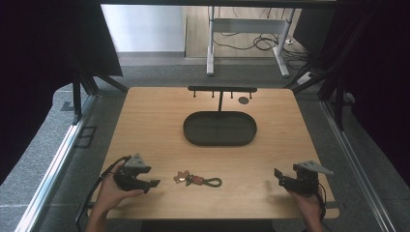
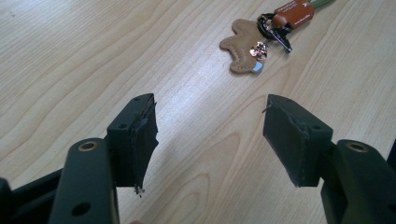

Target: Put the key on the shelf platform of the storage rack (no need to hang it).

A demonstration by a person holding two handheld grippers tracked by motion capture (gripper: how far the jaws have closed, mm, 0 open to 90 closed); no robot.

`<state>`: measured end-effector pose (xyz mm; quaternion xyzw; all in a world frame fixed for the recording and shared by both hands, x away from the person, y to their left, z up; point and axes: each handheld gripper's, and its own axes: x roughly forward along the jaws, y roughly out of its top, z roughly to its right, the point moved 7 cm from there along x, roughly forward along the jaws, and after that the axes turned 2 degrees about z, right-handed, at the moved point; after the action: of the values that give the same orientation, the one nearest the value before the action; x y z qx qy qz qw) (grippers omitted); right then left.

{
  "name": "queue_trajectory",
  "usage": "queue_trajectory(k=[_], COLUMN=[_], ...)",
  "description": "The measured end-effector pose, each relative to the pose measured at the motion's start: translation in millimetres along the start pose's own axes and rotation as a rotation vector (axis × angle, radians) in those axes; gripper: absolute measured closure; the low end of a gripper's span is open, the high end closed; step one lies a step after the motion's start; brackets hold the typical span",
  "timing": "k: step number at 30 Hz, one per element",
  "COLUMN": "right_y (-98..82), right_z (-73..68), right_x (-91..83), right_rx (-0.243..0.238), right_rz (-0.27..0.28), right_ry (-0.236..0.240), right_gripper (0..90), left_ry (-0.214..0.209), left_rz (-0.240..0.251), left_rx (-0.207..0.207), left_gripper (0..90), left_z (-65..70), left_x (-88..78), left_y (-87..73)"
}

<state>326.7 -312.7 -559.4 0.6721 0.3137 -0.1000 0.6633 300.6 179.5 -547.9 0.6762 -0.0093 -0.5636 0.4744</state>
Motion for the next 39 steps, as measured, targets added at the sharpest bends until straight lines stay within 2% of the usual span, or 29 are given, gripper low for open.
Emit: queue_trajectory(k=[10,19,25,28,32,33,35,39], right_y=[-2.5,-1.7,-3.4,-4.0,-2.6,-1.6,-0.2,-0.8], right_z=[0.2,2.7,3.0,3.2,4.0,4.8,6.4,7.4], right_x=[1.3,1.5,4.4,3.9,1.1,0.1,-1.7,-5.9], right_rx=[0.003,0.022,0.015,0.010,0.004,0.005,0.008,0.015], right_rz=[-0.002,0.011,0.009,0.007,0.011,0.017,0.020,0.026], right_ry=[0.026,0.061,0.079,0.082,0.081,0.077,0.071,0.061], right_gripper=[19.4,22.7,23.1,24.1,24.9,25.1,25.2,25.6], left_ry=[0.003,0.015,0.006,0.021,0.013,0.024,0.031,0.009], left_rz=[-0.007,-0.007,0.005,0.004,0.037,0.042,0.048,0.064], left_rx=[-0.001,-0.025,-0.027,-0.012,-0.017,-0.002,0.003,0.025], left_gripper=[35.5,35.6,35.1,34.7,34.2,34.2,34.3,34.1], left_z=[-2.2,-4.2,-0.3,0.6,1.3,2.7,3.2,7.8], left_x=[1.5,2.8,2.4,1.5,-3.1,-4.8,-6.0,-11.1], left_y=[-1.6,-4.1,-0.8,1.5,7.5,11.2,13.5,21.9])
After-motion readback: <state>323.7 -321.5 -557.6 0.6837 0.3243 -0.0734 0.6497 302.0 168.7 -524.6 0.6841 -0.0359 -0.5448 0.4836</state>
